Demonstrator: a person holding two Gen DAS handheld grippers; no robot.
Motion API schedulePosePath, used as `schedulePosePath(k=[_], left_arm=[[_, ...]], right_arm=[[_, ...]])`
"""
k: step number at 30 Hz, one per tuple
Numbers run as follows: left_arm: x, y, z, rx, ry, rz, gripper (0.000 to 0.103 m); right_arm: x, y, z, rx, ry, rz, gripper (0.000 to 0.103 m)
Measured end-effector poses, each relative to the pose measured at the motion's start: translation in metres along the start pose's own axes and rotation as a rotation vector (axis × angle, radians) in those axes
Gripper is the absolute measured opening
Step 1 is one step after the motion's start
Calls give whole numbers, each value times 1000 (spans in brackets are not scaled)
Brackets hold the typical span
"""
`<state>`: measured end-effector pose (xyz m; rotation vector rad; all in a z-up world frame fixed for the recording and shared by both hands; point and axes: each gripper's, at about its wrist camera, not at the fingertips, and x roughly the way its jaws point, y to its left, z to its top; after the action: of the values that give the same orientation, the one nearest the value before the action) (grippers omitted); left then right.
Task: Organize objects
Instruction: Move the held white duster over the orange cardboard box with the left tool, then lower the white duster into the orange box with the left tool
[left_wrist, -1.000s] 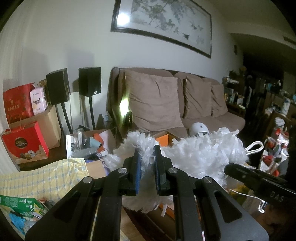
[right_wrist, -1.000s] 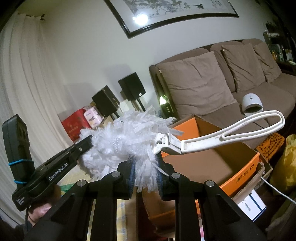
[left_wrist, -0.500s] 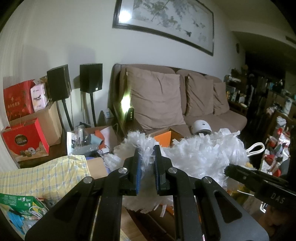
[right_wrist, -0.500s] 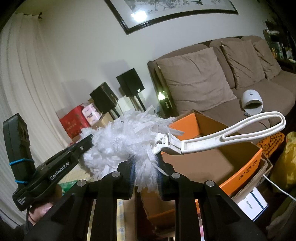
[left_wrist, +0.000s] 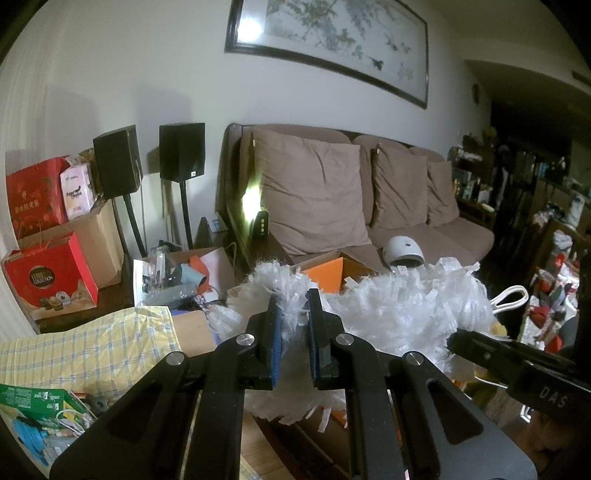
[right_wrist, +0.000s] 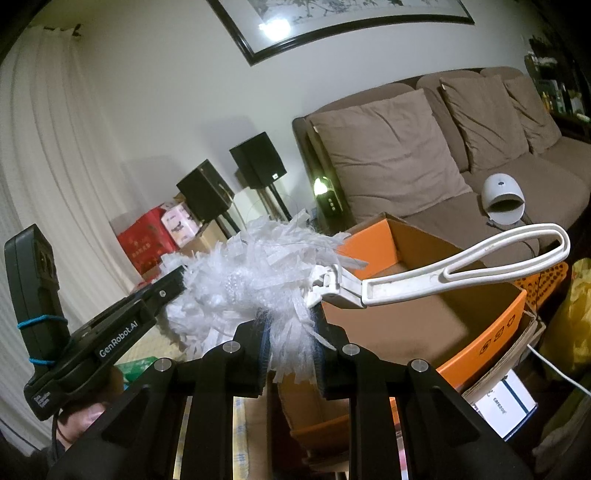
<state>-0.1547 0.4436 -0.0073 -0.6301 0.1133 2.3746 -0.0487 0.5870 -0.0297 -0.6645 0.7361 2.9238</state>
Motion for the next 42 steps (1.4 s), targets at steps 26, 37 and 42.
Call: schedulePosePath(k=[26, 37, 42], left_arm=[[20, 11, -3, -19, 13, 21, 3], [54, 3, -26, -5, 106, 18, 3], [63, 9, -38, -10, 131, 30, 3]], right_arm=[[28, -10, -13, 19, 76, -11, 19], [48, -29, -26, 72, 134, -65, 17], [50, -39, -27, 98, 132, -43, 17]])
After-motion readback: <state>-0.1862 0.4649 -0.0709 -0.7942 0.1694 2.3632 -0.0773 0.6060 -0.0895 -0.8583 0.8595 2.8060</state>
